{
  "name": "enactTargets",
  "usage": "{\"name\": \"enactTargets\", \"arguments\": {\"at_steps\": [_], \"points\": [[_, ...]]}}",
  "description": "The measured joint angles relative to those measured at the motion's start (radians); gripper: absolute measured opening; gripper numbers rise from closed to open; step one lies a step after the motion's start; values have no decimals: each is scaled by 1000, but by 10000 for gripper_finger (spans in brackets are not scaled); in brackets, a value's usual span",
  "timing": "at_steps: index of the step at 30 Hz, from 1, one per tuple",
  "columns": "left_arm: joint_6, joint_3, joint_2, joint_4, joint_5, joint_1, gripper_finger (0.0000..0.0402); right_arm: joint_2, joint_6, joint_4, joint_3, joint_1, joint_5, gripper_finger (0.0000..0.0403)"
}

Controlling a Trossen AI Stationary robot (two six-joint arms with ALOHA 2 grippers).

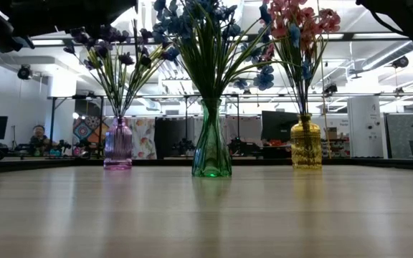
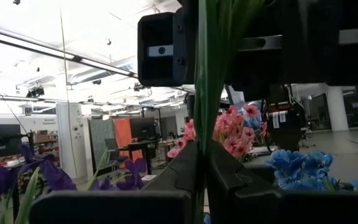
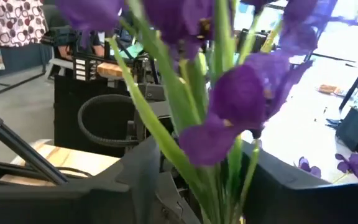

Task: Sort flowers into vase by color
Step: Put the violet flowers into the violet vase

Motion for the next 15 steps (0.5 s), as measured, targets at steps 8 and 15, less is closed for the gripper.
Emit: {"name": "enactTargets", "arguments": {"at_steps": [8, 15], "points": [[16, 0, 1, 5, 0, 0, 0, 5, -21, 8, -3, 0, 2, 108], [17, 0, 1, 2, 0, 0, 0, 5, -33, 3, -3, -1, 2, 66]]}}
